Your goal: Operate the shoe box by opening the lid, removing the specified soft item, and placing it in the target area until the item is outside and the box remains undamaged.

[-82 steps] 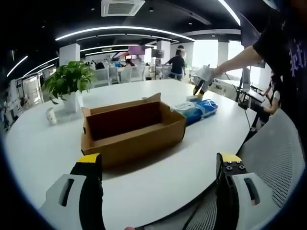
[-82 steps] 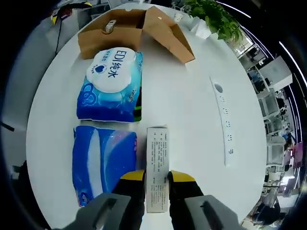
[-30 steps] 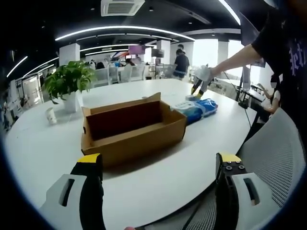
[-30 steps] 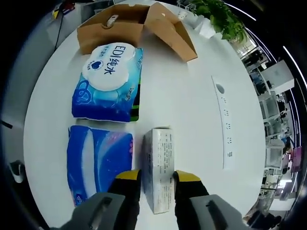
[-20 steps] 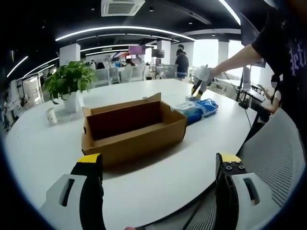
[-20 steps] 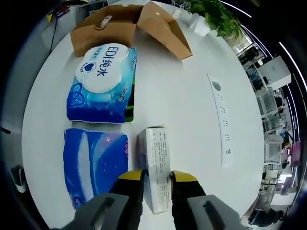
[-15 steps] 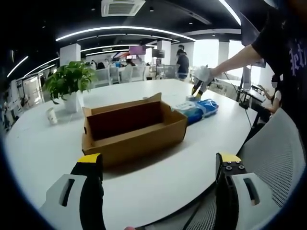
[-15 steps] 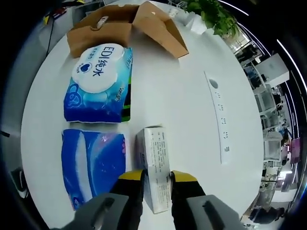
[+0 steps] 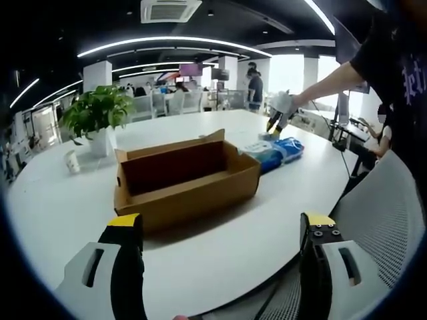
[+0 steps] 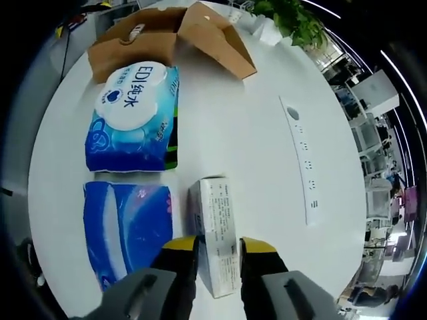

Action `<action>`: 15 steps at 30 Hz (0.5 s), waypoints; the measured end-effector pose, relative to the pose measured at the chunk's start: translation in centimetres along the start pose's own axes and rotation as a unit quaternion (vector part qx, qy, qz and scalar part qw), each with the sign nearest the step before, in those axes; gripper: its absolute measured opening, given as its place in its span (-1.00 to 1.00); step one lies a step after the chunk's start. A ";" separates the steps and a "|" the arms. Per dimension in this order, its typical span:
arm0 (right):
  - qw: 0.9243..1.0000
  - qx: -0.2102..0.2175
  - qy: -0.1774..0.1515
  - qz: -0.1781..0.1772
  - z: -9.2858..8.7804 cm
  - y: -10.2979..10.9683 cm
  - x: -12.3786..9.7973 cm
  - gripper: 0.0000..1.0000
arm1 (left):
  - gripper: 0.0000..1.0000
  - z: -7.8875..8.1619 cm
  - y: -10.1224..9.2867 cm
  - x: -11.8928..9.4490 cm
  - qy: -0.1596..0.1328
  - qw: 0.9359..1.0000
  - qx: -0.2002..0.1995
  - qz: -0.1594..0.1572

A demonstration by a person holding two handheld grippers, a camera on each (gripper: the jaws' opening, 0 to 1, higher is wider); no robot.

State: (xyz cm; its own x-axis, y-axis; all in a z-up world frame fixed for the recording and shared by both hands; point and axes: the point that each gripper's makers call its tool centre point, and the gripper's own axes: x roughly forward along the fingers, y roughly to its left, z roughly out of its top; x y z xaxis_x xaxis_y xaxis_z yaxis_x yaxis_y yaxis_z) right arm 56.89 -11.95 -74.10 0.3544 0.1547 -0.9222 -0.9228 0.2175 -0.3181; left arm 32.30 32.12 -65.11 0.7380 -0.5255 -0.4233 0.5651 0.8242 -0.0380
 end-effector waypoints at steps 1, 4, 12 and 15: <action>1.000 0.006 -0.002 -0.001 0.1 -0.1 -0.1 -0.51 | 0.94 0.0 0.0 0.0 0.000 1.000 0.000 0.000; 1.000 0.013 -0.006 -0.005 0.4 -0.1 -0.4 -0.45 | 0.94 0.0 0.0 0.0 -0.001 1.000 0.001 0.001; 0.999 0.036 -0.019 -0.011 1.2 0.3 -1.3 -0.24 | 0.94 0.2 0.0 -0.1 -0.006 1.000 0.004 0.002; 0.999 0.042 -0.023 -0.015 1.4 0.4 -1.8 -0.18 | 0.94 0.3 0.0 -0.1 -0.007 1.000 0.004 0.002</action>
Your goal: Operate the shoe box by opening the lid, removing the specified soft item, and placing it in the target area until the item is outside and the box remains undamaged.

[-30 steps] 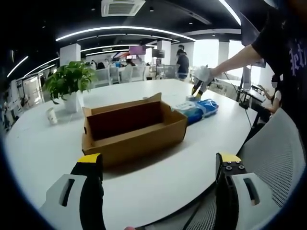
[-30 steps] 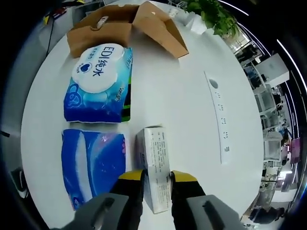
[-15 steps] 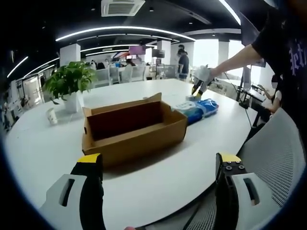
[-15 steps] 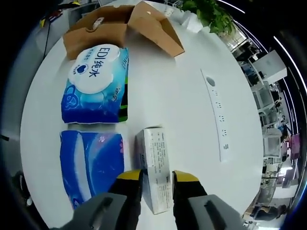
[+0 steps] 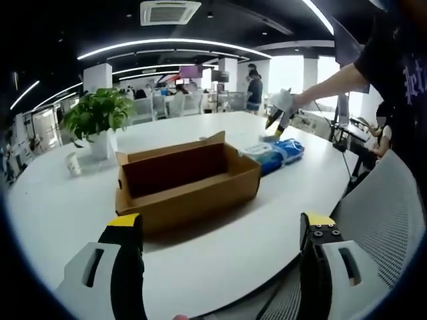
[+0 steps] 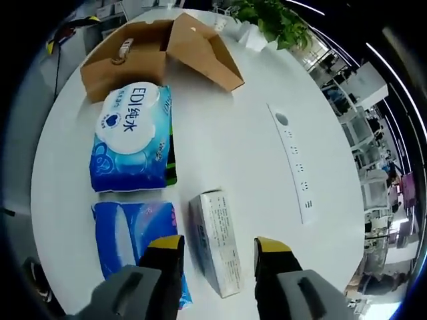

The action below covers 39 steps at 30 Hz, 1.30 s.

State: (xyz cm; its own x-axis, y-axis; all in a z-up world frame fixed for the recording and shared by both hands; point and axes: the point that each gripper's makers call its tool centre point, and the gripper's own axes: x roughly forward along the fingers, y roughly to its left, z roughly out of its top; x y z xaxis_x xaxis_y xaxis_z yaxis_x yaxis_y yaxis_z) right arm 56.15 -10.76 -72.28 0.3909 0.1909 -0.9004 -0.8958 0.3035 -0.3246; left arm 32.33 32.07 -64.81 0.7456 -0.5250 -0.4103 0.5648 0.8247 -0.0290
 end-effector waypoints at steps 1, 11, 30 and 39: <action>1.000 0.002 -0.001 0.000 0.1 0.0 -0.1 -0.15 | 0.94 0.0 0.0 0.0 -0.001 1.000 0.000 0.000; 0.998 0.059 -0.034 -0.014 1.5 0.7 -2.1 0.18 | 0.94 0.3 0.0 0.0 -0.004 1.000 0.003 0.000; 0.981 0.161 -0.096 -0.043 3.9 4.8 -5.2 0.83 | 0.95 0.2 0.0 -0.4 -0.005 1.000 -0.004 -0.009; 0.963 0.218 -0.143 -0.062 5.7 5.9 -6.8 0.99 | 0.96 0.7 0.7 0.0 -0.004 1.000 -0.008 -0.011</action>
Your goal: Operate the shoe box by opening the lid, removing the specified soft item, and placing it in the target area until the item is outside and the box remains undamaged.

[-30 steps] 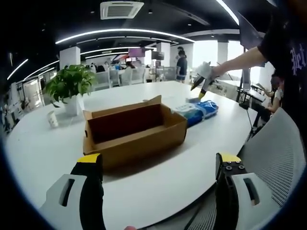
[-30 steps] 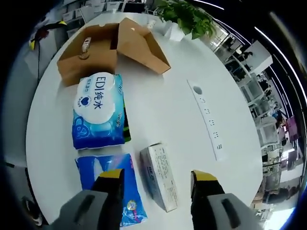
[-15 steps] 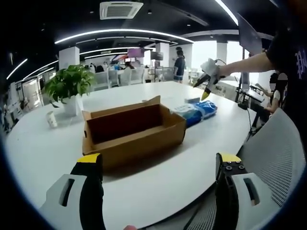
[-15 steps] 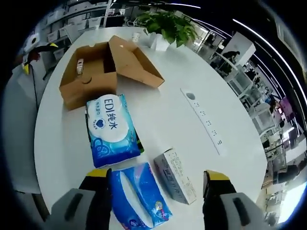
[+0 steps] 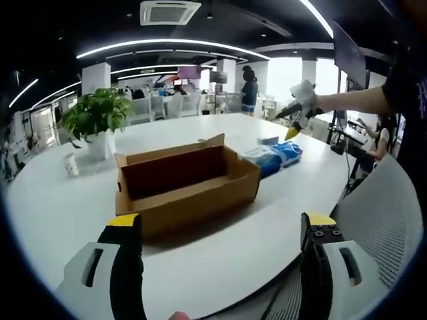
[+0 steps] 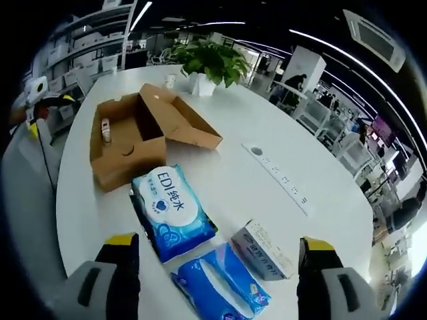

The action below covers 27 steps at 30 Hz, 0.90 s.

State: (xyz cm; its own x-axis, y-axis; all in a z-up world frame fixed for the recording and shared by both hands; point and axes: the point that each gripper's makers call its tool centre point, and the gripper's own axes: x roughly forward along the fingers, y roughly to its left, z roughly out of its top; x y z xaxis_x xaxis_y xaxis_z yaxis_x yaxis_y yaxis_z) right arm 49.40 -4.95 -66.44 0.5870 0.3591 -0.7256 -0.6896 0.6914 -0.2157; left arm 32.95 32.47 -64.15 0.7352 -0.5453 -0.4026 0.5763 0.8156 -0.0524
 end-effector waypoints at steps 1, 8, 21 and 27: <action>1.000 0.004 -0.003 -0.002 0.1 0.1 -0.1 0.99 | 0.96 0.1 0.0 0.1 -0.001 1.000 -0.001 0.000; 0.999 0.030 -0.027 -0.008 0.3 1.1 -0.9 0.99 | 0.98 0.9 0.5 0.7 -0.004 1.000 -0.004 -0.002; 0.997 0.054 -0.055 -0.007 0.2 4.3 -2.2 0.99 | 0.98 2.6 2.5 1.6 0.003 1.000 0.011 -0.005; 0.996 0.061 -0.067 -0.013 0.4 5.2 -2.9 0.99 | 0.98 3.4 3.8 2.0 0.003 1.000 0.015 -0.002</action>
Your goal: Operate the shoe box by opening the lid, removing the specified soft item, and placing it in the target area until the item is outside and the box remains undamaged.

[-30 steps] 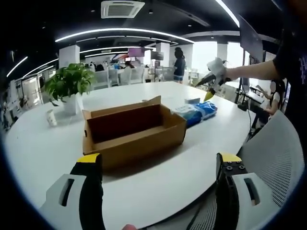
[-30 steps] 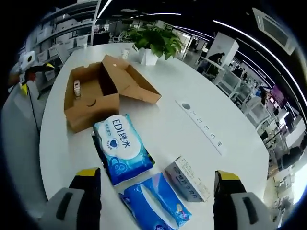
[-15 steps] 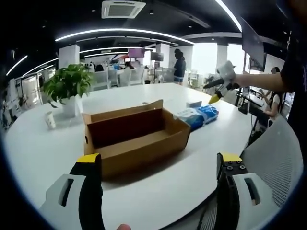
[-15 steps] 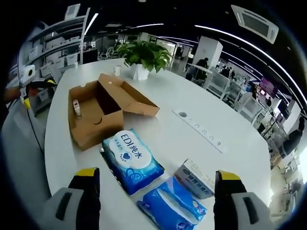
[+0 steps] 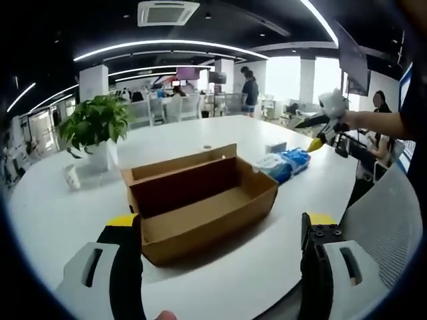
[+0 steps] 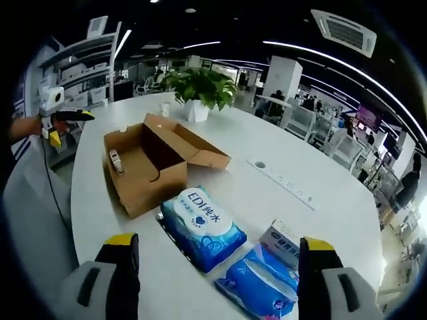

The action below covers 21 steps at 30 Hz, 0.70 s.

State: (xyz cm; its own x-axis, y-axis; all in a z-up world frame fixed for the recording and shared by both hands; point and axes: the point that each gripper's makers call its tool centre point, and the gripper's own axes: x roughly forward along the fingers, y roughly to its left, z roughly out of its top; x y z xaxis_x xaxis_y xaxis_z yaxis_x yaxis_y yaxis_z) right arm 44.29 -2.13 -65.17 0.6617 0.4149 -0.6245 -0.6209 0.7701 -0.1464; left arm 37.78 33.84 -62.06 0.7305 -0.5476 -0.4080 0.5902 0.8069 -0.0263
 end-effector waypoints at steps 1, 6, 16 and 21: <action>1.000 0.000 0.000 -0.001 0.0 0.0 0.0 0.99 | 0.98 0.1 0.2 0.1 0.000 1.000 -0.001 0.000; 1.000 0.008 -0.003 -0.005 -0.1 0.4 -0.4 0.99 | 0.97 0.6 0.6 0.6 0.003 1.000 0.001 -0.004; 1.000 -0.002 -0.009 -0.020 0.3 1.1 -1.3 0.99 | 0.94 1.7 1.0 2.2 0.023 0.999 0.035 -0.029; 1.000 -0.001 -0.014 -0.022 0.4 2.0 -1.5 0.99 | 0.94 2.4 1.5 2.9 0.027 0.998 0.045 -0.035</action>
State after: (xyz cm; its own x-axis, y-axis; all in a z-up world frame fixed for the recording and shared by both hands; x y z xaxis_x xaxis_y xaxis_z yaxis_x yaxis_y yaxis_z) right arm 42.21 -1.01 -64.27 0.6994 0.3944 -0.5960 -0.5926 0.7862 -0.1751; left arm 41.59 32.90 -61.13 0.6685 -0.5874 -0.4563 0.6695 0.7424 0.0252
